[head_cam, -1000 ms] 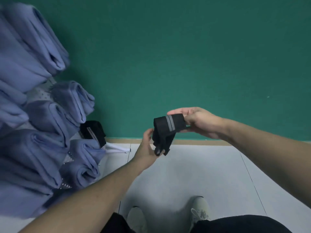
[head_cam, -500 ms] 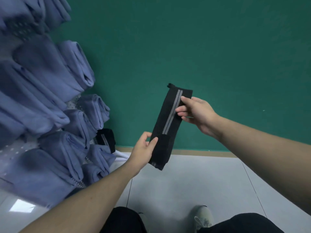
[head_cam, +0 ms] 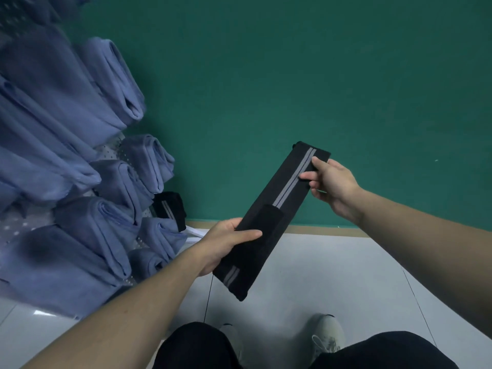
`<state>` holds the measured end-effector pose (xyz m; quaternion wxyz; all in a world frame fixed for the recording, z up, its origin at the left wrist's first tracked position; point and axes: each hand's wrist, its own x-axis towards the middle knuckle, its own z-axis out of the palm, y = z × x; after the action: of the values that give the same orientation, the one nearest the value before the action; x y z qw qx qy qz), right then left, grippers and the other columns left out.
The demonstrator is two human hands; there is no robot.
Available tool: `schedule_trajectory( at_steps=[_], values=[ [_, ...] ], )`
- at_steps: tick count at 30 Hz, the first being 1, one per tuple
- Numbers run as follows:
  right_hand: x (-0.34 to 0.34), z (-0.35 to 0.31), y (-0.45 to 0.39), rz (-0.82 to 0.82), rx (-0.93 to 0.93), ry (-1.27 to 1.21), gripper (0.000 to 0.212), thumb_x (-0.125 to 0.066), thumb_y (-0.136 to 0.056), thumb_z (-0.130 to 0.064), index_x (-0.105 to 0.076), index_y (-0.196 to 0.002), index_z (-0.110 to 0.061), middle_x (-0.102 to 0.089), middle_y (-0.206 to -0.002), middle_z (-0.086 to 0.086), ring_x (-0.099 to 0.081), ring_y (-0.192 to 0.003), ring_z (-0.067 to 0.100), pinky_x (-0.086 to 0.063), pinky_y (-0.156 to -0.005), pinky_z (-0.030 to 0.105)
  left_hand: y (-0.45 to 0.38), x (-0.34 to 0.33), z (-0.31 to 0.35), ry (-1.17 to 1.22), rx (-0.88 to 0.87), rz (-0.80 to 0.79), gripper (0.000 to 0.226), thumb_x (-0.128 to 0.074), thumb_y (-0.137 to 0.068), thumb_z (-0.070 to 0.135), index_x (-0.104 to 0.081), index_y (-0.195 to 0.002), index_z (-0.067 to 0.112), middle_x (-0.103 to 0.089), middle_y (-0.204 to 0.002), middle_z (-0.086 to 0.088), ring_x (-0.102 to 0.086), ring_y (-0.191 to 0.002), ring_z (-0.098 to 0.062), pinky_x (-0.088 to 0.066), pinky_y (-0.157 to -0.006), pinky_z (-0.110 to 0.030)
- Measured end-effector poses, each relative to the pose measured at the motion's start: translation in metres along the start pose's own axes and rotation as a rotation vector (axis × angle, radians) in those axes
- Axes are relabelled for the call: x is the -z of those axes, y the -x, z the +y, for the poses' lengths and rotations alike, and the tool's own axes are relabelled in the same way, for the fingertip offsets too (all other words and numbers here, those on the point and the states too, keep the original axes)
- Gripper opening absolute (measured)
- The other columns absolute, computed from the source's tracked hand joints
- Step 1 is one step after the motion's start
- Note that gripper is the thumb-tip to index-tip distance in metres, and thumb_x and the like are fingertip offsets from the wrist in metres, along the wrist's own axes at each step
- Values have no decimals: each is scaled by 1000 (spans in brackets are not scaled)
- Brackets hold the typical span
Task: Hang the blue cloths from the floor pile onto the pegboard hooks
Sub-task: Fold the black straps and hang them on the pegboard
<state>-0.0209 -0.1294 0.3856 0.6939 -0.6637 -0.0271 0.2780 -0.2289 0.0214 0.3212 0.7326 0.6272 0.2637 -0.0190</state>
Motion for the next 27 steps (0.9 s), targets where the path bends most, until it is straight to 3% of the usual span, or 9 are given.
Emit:
schedule_trajectory(
  at_steps=[2,5,7,9,15,19,22,25,27],
  values=[
    [2,8,-6,16,-2,28,7,-56,-103,-32,-51,-100,-28,-73,-74,1,-47,-54,7,-43,-60,23,-2,5,-2,-15,38,-65,25,-69,-92,11,-71,-117,16,-74,-114,-11,-71,-100,-25,-54,-96,-42],
    [5,22,-17,35,30,94,11,-56,-102,-33,-60,-105,-23,-69,-64,-2,-45,-49,8,-43,-58,23,-6,14,-8,-56,97,-66,25,-65,-96,14,-69,-120,20,-75,-114,-8,-71,-101,-23,-56,-94,-38],
    [5,32,-24,57,48,121,12,-55,-103,-32,-62,-103,-23,-65,-62,-1,-44,-49,9,-42,-57,24,-9,17,-15,-144,106,-21,22,-65,-97,21,-70,-119,21,-77,-108,-2,-73,-98,-18,-58,-87,-31],
    [4,42,-30,61,39,150,12,-53,-104,-30,-64,-101,-24,-62,-61,0,-44,-49,10,-41,-56,25,-11,22,-21,-215,94,74,17,-67,-96,25,-71,-112,21,-78,-92,4,-73,-80,-10,-57,-72,-22],
    [-5,82,-54,16,-111,307,18,-55,-103,-28,-60,-89,-18,-54,-58,1,-40,-52,15,-38,-55,27,-10,45,-33,-188,95,225,16,-75,-89,30,-76,-99,17,-77,-81,-1,-68,-66,-13,-50,-57,-22],
    [-16,118,-65,-140,-232,523,26,-66,-95,-23,-51,-77,-12,-50,-63,5,-39,-53,18,-37,-51,25,-9,50,-38,-204,9,228,4,-71,-92,20,-74,-94,20,-77,-85,2,-71,-77,-13,-55,-71,-25],
    [-30,139,-72,-210,-244,626,30,-72,-90,-25,-51,-75,-10,-50,-67,6,-39,-57,19,-37,-52,26,-9,55,-40,-222,13,185,11,-68,-94,15,-74,-104,17,-78,-99,-3,-73,-90,-15,-58,-87,-29],
    [-46,151,-75,-282,-202,770,36,-73,-89,-33,-47,-93,-9,-50,-76,8,-42,-64,20,-38,-57,29,-9,59,-41,-265,-26,168,13,-68,-94,13,-74,-105,12,-78,-101,-4,-72,-92,-15,-58,-89,-30],
    [-60,161,-73,-347,-64,836,47,-73,-88,-42,-42,-110,-15,-53,-91,7,-51,-78,23,-44,-70,36,-12,60,-44,-293,-45,153,12,-67,-94,10,-73,-105,8,-78,-97,0,-71,-88,-11,-58,-83,-26]
  ],
)
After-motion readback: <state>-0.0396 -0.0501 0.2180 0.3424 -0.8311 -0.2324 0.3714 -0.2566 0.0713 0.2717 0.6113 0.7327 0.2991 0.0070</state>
